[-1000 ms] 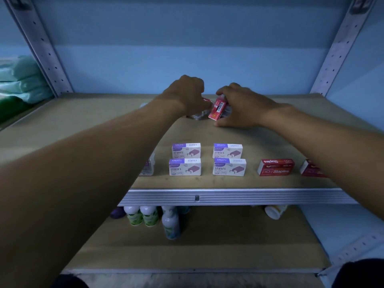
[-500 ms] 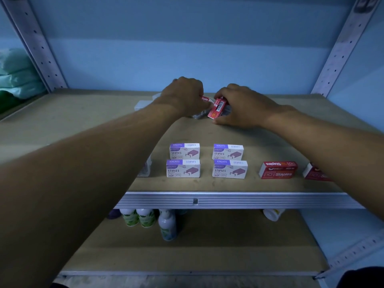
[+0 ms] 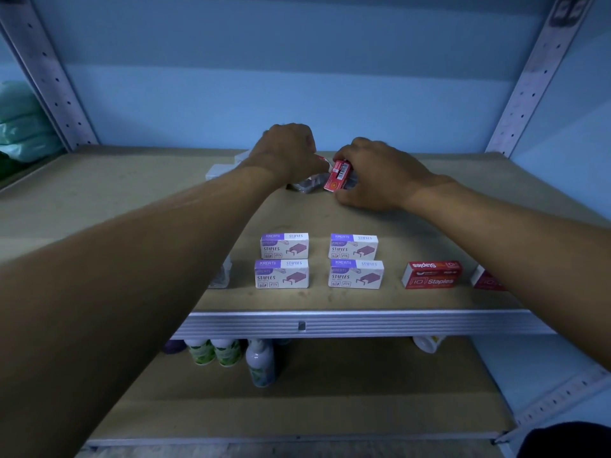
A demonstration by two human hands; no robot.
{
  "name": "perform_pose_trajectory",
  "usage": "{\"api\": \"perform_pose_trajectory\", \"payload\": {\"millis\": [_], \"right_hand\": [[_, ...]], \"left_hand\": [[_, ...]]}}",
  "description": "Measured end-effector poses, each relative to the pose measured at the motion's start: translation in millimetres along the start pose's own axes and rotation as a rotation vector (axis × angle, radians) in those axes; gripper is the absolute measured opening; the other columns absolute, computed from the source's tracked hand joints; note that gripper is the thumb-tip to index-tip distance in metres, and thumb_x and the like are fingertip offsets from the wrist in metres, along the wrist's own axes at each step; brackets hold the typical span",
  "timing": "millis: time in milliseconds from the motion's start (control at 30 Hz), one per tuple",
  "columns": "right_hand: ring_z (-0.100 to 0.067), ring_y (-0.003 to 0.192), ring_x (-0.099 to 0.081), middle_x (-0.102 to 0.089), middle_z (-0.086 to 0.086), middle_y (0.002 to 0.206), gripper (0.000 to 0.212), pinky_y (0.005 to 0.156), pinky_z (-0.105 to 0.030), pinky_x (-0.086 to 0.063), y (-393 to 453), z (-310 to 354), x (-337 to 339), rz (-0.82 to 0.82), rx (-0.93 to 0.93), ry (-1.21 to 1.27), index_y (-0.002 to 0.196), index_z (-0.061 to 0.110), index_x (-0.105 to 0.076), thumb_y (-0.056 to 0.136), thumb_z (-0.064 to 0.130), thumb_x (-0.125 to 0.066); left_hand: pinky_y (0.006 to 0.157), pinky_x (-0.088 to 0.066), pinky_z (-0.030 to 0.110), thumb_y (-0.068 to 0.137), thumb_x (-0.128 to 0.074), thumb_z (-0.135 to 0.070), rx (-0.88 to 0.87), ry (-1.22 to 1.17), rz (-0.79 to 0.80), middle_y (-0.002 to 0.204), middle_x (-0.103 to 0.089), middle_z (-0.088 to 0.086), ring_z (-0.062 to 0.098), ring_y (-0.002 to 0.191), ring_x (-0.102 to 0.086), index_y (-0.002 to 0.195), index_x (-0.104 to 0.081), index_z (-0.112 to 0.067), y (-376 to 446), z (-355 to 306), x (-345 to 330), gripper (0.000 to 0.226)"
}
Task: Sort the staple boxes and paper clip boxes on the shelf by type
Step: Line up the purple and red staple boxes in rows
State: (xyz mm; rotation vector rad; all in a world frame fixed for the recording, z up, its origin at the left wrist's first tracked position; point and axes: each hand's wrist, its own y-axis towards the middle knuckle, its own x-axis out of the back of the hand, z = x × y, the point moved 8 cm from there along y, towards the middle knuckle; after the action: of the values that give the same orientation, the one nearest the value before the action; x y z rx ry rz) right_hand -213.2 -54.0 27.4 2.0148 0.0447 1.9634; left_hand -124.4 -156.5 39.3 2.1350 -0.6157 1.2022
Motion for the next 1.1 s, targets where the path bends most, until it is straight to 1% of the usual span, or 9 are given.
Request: {"api": "perform_pose_trajectory", "payload": {"millis": [233, 433, 500, 600, 733, 800, 867, 967, 1100], "right_hand": [[-0.025, 0.118, -0.056, -0.06, -0.003, 0.131, 0.066, 0.095, -0.039, -0.049, -5, -7, 11, 0.027, -0.007, 0.061, 0.139, 0.023, -0.052, 0.082, 0.047, -0.072], [-0.02, 0.107, -0.057, -0.062, 0.0, 0.122, 0.059, 0.092, -0.042, -0.052, -12, -8, 19, 0.085, 0.028, 0.117, 0.129, 0.027, -0.053, 0.078, 0.043, -0.078], [-0.017, 0.102, -0.055, -0.061, 0.002, 0.122, 0.059, 0.089, -0.037, -0.051, -15, -7, 22, 0.108, 0.046, 0.132, 0.13, 0.029, -0.054, 0.078, 0.041, -0.079], [-0.005, 0.091, -0.053, -0.06, 0.009, 0.119, 0.056, 0.077, -0.024, -0.044, -22, -4, 28, 0.147, 0.053, 0.16, 0.128, 0.034, -0.057, 0.077, 0.042, -0.079], [0.003, 0.087, -0.056, -0.064, 0.016, 0.109, 0.052, 0.069, -0.018, -0.04, -33, -1, 30, 0.179, -0.037, 0.243, 0.122, 0.038, -0.064, 0.075, 0.06, -0.073], [0.0, 0.09, -0.057, -0.064, 0.018, 0.104, 0.043, 0.069, -0.018, -0.04, -38, -2, 27, 0.188, -0.102, 0.289, 0.115, 0.039, -0.069, 0.078, 0.06, -0.071], [-0.002, 0.09, -0.059, -0.066, 0.017, 0.102, 0.034, 0.073, -0.022, -0.046, -43, 0, 21, 0.212, -0.151, 0.338, 0.103, 0.037, -0.074, 0.077, 0.059, -0.071], [-0.009, 0.092, -0.063, -0.07, 0.01, 0.103, 0.03, 0.08, -0.028, -0.052, -51, 3, 16, 0.214, -0.204, 0.393, 0.092, 0.034, -0.077, 0.076, 0.058, -0.068], [-0.008, 0.094, -0.061, -0.07, 0.011, 0.108, 0.034, 0.078, -0.029, -0.051, -58, 6, 9, 0.164, -0.225, 0.331, 0.092, 0.036, -0.079, 0.077, 0.062, -0.062]], "left_hand": [[0.078, -0.046, 0.029, 0.078, -0.073, -0.038, -0.026, -0.024, -0.016, 0.106, -0.066, 0.002, 0.018, 0.097, -0.059, 0.105, -0.066, -0.015, -2, -9, 13, 0.036], [0.08, -0.051, 0.035, 0.079, -0.072, -0.04, -0.025, 0.008, 0.01, 0.112, -0.068, 0.013, 0.025, 0.095, -0.065, 0.106, -0.07, -0.002, -15, -23, 31, 0.046], [0.083, -0.053, 0.037, 0.079, -0.071, -0.042, -0.013, 0.016, 0.043, 0.116, -0.068, 0.014, 0.024, 0.09, -0.066, 0.108, -0.07, -0.001, -21, -24, 35, 0.049], [0.085, -0.053, 0.037, 0.079, -0.07, -0.047, 0.034, 0.066, 0.115, 0.116, -0.068, 0.009, 0.024, 0.1, -0.066, 0.108, -0.07, -0.006, -32, -21, 40, 0.05], [0.068, -0.049, 0.028, 0.074, -0.071, -0.054, 0.11, 0.159, 0.223, 0.097, -0.066, 0.003, 0.02, 0.084, -0.061, 0.099, -0.068, -0.014, -52, -12, 41, 0.047], [0.054, -0.038, 0.024, 0.074, -0.07, -0.054, 0.131, 0.215, 0.229, 0.08, -0.059, 0.001, 0.016, 0.068, -0.054, 0.084, -0.062, -0.016, -62, -8, 39, 0.04], [0.049, -0.032, 0.024, 0.075, -0.069, -0.052, 0.161, 0.267, 0.236, 0.071, -0.054, 0.001, 0.013, 0.059, -0.05, 0.072, -0.053, -0.018, -71, -4, 36, 0.038], [0.048, -0.032, 0.024, 0.075, -0.069, -0.05, 0.174, 0.302, 0.241, 0.072, -0.054, 0.002, 0.013, 0.059, -0.05, 0.072, -0.053, -0.018, -81, 1, 31, 0.036], [0.052, -0.033, 0.025, 0.075, -0.069, -0.05, 0.162, 0.305, 0.255, 0.091, -0.06, 0.001, 0.018, 0.079, -0.055, 0.09, -0.061, -0.018, -88, 3, 25, 0.037]]}}
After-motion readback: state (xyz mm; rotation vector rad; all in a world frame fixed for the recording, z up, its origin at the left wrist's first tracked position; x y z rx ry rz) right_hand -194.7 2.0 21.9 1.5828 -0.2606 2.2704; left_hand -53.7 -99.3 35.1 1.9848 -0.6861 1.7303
